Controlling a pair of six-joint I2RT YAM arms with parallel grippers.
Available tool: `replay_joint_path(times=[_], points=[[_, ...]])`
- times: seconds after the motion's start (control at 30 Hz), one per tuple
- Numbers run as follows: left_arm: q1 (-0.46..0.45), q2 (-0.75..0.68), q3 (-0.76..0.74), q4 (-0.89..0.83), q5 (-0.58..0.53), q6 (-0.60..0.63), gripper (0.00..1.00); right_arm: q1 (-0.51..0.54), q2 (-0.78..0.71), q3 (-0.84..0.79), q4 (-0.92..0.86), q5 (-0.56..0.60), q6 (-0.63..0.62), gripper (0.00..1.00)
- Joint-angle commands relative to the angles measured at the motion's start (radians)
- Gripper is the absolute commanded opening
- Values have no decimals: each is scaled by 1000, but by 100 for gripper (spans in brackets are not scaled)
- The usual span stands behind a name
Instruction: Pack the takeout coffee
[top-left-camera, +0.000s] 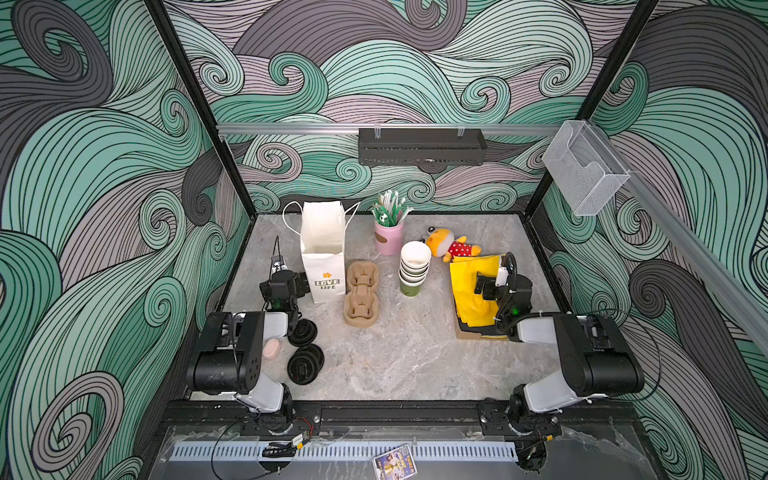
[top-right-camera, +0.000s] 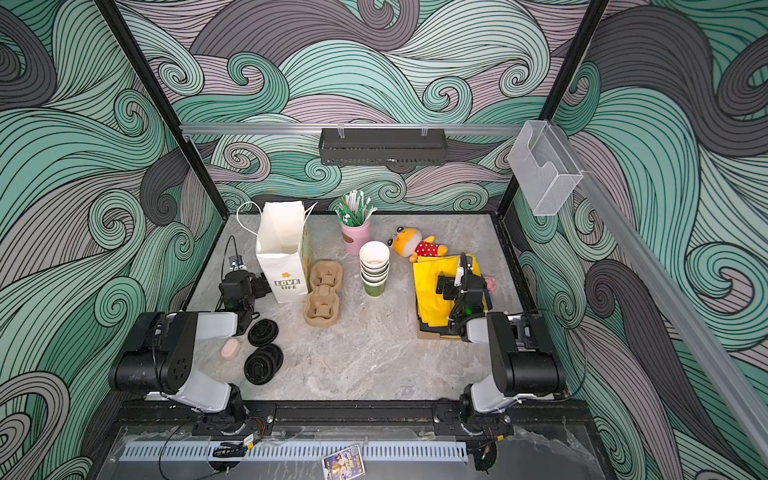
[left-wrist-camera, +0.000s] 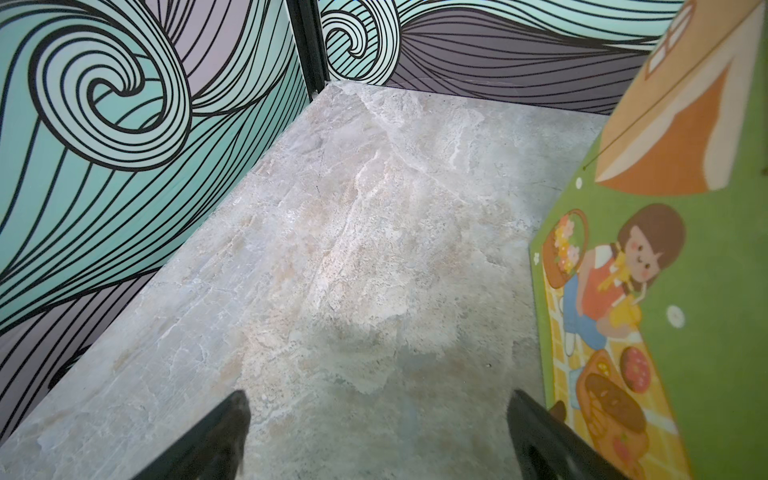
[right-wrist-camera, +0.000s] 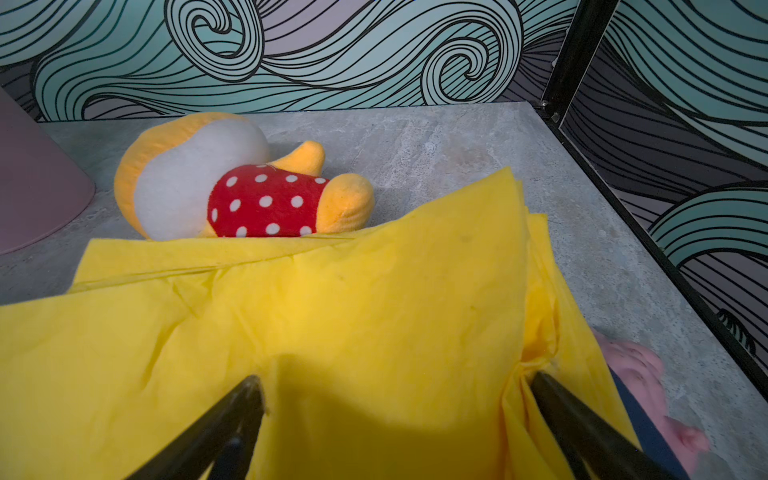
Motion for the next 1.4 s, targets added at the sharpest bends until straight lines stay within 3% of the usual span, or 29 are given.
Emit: replay_joint_path(times=[0.0, 0.33, 0.43, 0.57, 0.73, 0.83, 0.93, 1.03, 1.17, 1.37], points=[[1, -19, 1, 2, 8, -5, 99, 3, -6, 3, 14, 1, -17, 99], [1, -23, -5, 9, 9, -5, 99, 3, -10, -2, 21, 1, -17, 99], [1, -42, 7, -26, -34, -24, 99, 3, -24, -7, 21, 6, -12, 99], [0, -85, -29, 5, -14, -15, 99, 3, -106, -43, 17, 20, -6, 99], [0, -224, -21, -114, -66, -34, 98, 3, -304, -73, -92, 55, 10, 99], [1, -317, -17, -208, -78, -28, 98, 3, -471, -83, -226, 132, 55, 99], [1, -410, 8, -333, -68, -21, 99, 0, -624, -65, -422, 255, 172, 99], [1, -501, 32, -431, -60, -17, 99, -5, -772, -23, -676, 297, 320, 99], [2, -614, 100, -590, -56, -24, 99, -17, -894, 82, -1005, 78, 298, 99], [2, -732, 285, -883, 10, -77, 99, -15, -829, 346, -1423, -103, 375, 99]])
